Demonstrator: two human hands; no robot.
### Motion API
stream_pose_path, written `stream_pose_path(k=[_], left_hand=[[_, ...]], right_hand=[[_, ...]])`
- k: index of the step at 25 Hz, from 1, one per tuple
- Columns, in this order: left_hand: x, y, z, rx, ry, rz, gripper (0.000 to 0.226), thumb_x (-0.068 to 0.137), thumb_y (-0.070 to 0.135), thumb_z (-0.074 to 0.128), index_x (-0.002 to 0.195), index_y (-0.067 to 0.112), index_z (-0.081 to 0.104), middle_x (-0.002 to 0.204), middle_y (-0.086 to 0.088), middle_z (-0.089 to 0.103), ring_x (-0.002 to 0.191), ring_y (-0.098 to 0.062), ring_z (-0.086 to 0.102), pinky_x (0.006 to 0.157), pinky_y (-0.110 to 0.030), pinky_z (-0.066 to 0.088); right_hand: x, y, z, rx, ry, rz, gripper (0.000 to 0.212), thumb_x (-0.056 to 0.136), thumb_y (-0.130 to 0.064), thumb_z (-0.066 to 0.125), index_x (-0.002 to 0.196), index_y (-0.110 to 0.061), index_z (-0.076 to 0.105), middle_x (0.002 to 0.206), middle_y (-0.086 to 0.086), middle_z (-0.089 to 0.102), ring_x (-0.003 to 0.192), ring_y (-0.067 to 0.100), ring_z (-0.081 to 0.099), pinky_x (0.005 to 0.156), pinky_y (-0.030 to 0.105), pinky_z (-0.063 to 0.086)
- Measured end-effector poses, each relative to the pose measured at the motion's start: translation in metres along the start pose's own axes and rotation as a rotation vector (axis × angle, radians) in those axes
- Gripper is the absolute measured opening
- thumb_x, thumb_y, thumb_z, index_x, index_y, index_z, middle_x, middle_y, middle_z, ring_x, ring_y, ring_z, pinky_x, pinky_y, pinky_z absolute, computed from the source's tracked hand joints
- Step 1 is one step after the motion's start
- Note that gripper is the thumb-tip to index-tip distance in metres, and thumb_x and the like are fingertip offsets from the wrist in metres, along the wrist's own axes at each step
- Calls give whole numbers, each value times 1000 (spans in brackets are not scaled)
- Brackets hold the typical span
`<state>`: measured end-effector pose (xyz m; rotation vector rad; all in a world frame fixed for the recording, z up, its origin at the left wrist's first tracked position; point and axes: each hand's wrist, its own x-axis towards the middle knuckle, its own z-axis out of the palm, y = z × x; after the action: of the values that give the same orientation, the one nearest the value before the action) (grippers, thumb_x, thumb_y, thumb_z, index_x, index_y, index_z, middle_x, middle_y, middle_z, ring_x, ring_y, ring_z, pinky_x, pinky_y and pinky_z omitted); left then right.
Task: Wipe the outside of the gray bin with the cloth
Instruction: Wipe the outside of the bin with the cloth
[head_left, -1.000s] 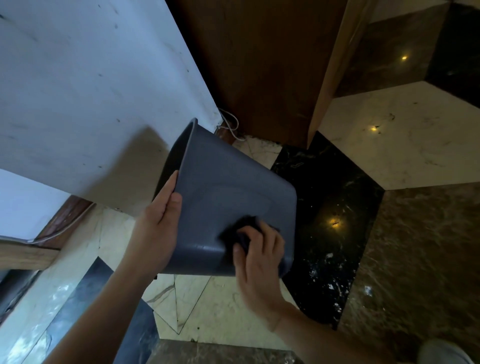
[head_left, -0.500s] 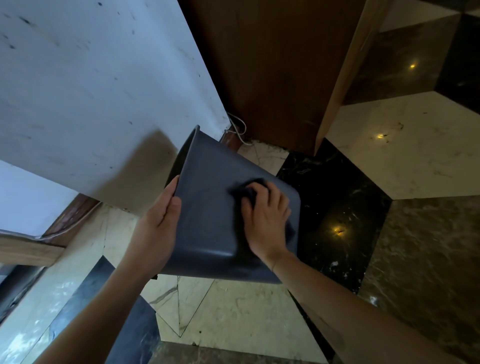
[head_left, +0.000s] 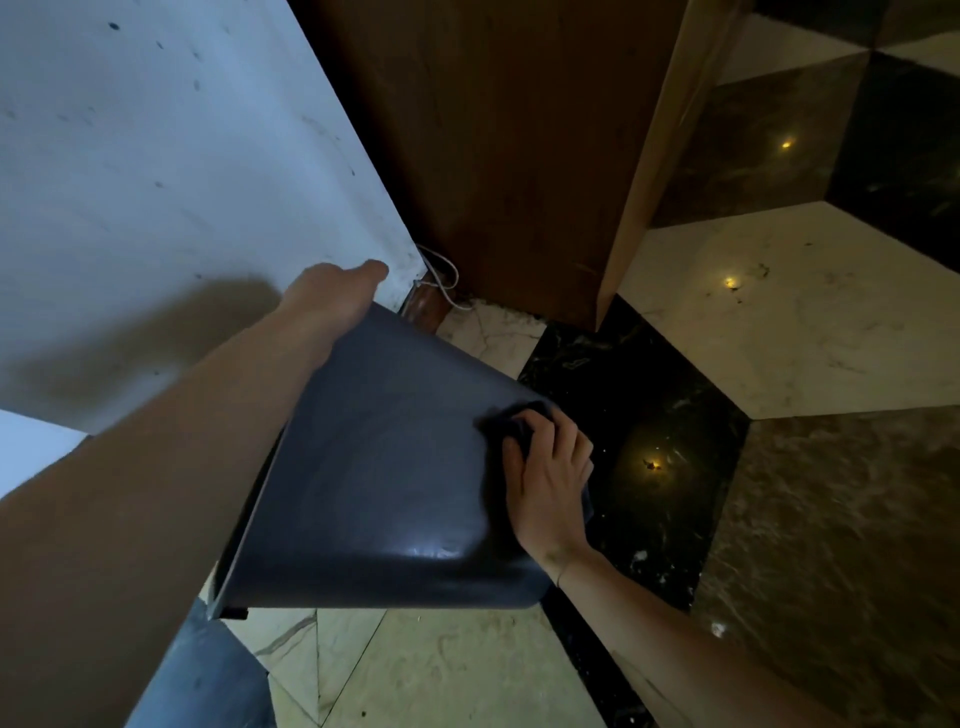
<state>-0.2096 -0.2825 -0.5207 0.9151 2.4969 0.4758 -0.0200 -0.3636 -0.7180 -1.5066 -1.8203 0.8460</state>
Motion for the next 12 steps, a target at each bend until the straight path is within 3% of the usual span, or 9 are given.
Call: stream_pose_path(k=[2,5,8,10,12], left_hand=[[10,6,11,179,88,-16,49,93,40,44,118,0,57,122,-19,58,105,-37,56,89,-42,48],[4,12,20,299,155,45,44,97,34,39,116,-1,57,123,-23,58,107,-40,56,82,-41,45],[-11,18,21,298,150,149,42,99,37,37,95,1,58,107,-22,60,92,-39,57,71,-38,42],[-23,15,13,280,157,244,42,99,39,36,79,5,49,92,-17,57,80,-34,52,65,-36,38],[-38,8,1,205,155,356,43,99,42,37,75,7,45,79,-11,52,72,-30,49,61,-35,34]], right_hand=[[-3,2,-1,39,9,34,28,99,-37,40,125,-27,42,136,6,43,120,28,38,97,38,32],[-2,8,-7,154,67,226,29,100,-30,43,126,-17,47,133,10,44,116,32,41,96,39,32],[2,12,-20,331,91,408,30,101,-29,43,129,-17,44,133,10,42,118,32,39,96,41,31],[7,14,-31,398,137,448,31,102,-27,43,130,-14,44,133,14,43,118,35,39,96,41,30],[14,17,-42,445,204,447,30,102,-23,43,129,-10,45,132,18,44,118,36,41,95,37,29]])
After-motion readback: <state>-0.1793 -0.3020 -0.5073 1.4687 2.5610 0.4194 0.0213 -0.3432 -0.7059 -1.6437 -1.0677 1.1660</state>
